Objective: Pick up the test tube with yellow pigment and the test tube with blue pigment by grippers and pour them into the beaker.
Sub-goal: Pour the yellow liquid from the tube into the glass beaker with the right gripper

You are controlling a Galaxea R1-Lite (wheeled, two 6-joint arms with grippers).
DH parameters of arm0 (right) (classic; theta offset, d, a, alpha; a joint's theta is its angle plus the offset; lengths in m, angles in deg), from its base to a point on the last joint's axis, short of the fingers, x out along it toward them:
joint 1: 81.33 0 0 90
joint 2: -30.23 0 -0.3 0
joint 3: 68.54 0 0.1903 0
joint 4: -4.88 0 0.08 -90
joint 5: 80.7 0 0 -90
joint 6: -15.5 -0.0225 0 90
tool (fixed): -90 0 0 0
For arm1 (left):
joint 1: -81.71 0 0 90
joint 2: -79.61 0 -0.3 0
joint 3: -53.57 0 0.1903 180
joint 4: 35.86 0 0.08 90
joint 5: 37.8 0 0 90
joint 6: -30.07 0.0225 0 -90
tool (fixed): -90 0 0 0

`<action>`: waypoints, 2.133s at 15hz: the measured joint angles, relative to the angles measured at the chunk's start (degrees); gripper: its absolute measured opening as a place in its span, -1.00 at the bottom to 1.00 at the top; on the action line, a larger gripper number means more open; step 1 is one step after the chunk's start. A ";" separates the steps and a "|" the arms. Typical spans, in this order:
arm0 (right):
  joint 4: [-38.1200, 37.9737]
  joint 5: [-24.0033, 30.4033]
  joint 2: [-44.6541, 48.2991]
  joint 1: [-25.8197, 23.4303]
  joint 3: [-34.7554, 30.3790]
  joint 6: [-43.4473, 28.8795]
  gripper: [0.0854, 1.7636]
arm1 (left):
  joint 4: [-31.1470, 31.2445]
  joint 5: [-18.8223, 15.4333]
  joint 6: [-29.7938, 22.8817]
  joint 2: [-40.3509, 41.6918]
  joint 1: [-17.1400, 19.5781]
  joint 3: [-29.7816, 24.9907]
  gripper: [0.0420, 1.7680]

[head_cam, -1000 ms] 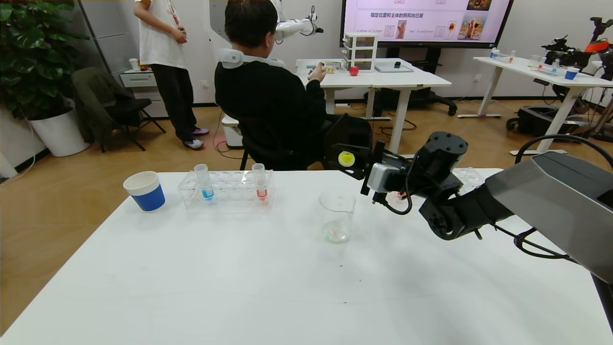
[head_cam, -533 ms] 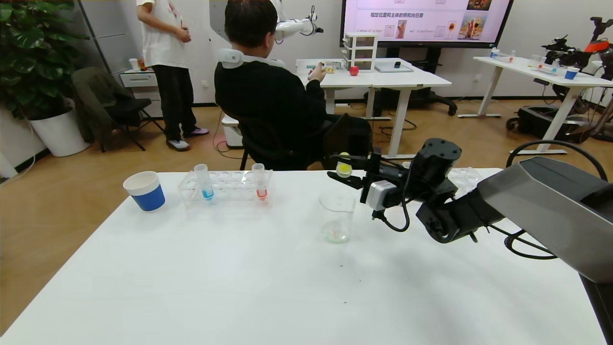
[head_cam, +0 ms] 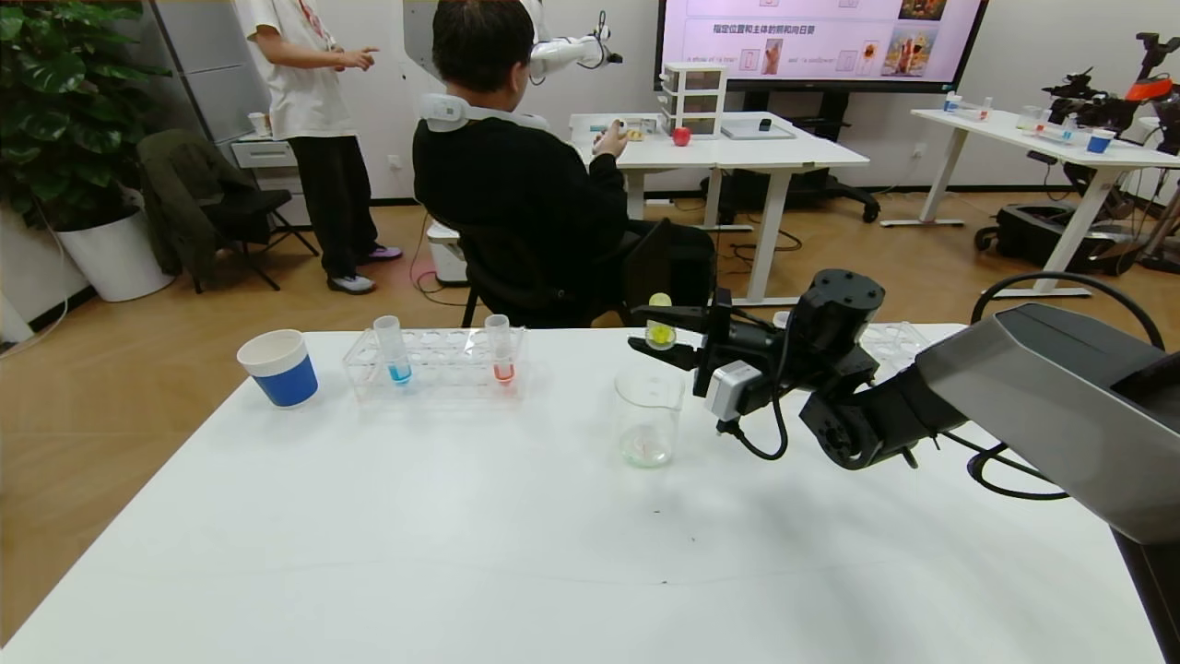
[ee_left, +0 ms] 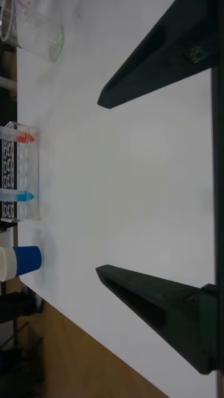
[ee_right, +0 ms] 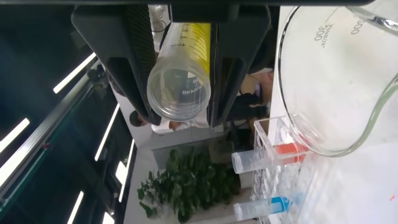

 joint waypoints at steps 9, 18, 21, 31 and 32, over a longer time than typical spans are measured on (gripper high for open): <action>0.13 -0.38 -0.99 -0.35 2.12 3.84 -0.50 | -0.02 0.00 0.00 0.00 -0.02 0.00 0.98; 0.26 -0.46 -3.34 -1.24 7.52 6.31 -0.50 | -0.02 0.00 0.00 0.00 -0.02 0.00 0.98; 0.33 -0.27 -3.69 -1.16 8.94 6.92 -0.50 | -0.02 0.00 0.00 0.00 -0.02 0.00 0.98; 0.30 1.49 -3.80 0.11 14.88 9.01 -0.50 | 0.00 0.00 0.00 0.00 -0.02 0.00 0.98; 0.35 1.57 -3.75 0.20 15.06 9.18 -0.50 | -0.02 0.00 0.00 0.00 -0.02 0.00 0.98</action>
